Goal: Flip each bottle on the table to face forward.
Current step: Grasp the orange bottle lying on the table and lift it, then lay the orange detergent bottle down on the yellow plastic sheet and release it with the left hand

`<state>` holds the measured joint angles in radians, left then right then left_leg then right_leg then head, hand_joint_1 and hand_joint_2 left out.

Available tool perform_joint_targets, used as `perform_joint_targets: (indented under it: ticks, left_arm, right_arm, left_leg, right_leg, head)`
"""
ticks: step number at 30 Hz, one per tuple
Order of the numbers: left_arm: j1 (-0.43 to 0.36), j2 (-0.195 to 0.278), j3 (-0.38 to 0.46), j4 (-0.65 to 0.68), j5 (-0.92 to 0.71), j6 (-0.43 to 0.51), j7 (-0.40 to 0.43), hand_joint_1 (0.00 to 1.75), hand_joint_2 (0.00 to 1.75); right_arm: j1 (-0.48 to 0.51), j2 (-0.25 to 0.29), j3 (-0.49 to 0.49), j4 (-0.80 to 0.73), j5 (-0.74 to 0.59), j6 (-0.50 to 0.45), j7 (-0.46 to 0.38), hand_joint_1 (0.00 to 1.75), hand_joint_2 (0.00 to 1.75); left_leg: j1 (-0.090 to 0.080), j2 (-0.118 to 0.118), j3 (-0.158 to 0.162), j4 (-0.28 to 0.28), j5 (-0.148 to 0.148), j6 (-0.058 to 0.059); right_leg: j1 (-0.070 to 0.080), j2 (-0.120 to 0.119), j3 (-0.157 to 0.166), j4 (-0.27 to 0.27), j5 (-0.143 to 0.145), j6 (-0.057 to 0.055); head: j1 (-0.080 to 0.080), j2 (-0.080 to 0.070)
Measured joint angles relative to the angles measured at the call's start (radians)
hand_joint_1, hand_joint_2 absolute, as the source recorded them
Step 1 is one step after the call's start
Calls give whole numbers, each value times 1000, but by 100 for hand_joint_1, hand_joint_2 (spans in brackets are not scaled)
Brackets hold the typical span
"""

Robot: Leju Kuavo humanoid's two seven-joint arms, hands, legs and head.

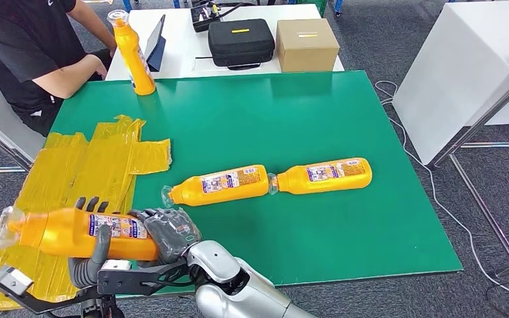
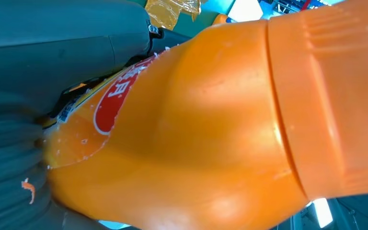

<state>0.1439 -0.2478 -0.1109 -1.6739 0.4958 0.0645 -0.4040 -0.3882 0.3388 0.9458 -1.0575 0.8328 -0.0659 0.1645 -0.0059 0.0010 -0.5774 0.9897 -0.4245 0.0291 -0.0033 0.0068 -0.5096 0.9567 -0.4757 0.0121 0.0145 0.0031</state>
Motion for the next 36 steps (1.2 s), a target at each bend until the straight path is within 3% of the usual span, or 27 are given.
perform_joint_targets:
  ticks: [12, 14, 16, 18, 22, 27, 32, 36]
  left_arm:
    - [0, -9, 19, 0, -3, -1, 0, 175, 175]
    - [0, -9, 20, 0, -7, -1, -1, 175, 175]
    - [0, -9, 20, 0, -15, -1, -2, 175, 175]
    - [0, -9, 22, -1, -34, 0, -6, 175, 175]
    - [-19, -5, 32, 5, -134, 36, -27, 175, 175]
    - [-97, 17, 84, 69, -401, 154, -69, 175, 175]
    - [-185, 65, 139, 160, -670, 262, -82, 175, 175]
    - [-249, 106, 153, 245, -793, 333, -86, 175, 175]
  right_arm:
    - [-1, 0, 5, 3, -1, 6, -1, 175, 175]
    - [-1, 0, 4, 3, 0, 8, -1, 90, 175]
    - [-1, 0, 3, 3, 6, 12, -1, 3, 87]
    - [2, -1, 1, 3, 26, 14, 0, 0, 0]
    - [38, -21, -29, -26, 54, -14, -7, 0, 0]
    - [123, -66, -149, -139, 124, -30, 15, 0, 0]
    - [166, -103, -279, -231, 186, -17, 30, 0, 0]
    - [177, -122, -316, -266, 190, -12, 30, 0, 0]
  left_leg:
    - [0, 0, 0, 0, 0, 0]
    - [0, 0, 0, 0, 0, 0]
    - [0, 0, 0, 0, 0, 0]
    - [0, 0, 0, 0, 0, 0]
    - [0, -1, 0, 0, 0, 0]
    - [0, -2, 0, 0, 0, 0]
    - [0, -3, 0, 0, 1, 1]
    - [0, -3, 0, 0, 1, 0]
  right_leg:
    - [0, 0, 0, 0, 0, 0]
    - [0, 0, 0, 0, 0, 0]
    - [0, 0, 0, 0, 0, 0]
    - [0, 0, 0, 0, 0, 0]
    - [0, -1, 0, 0, 0, 0]
    - [0, -1, 1, 0, 0, 0]
    - [0, -1, 1, 0, 1, 0]
    - [0, -1, 1, 0, 1, 0]
  head:
    - [0, 0]
    - [0, 0]
    - [0, 0]
    - [0, 0]
    - [0, 0]
    - [0, 0]
    - [0, 0]
    - [0, 0]
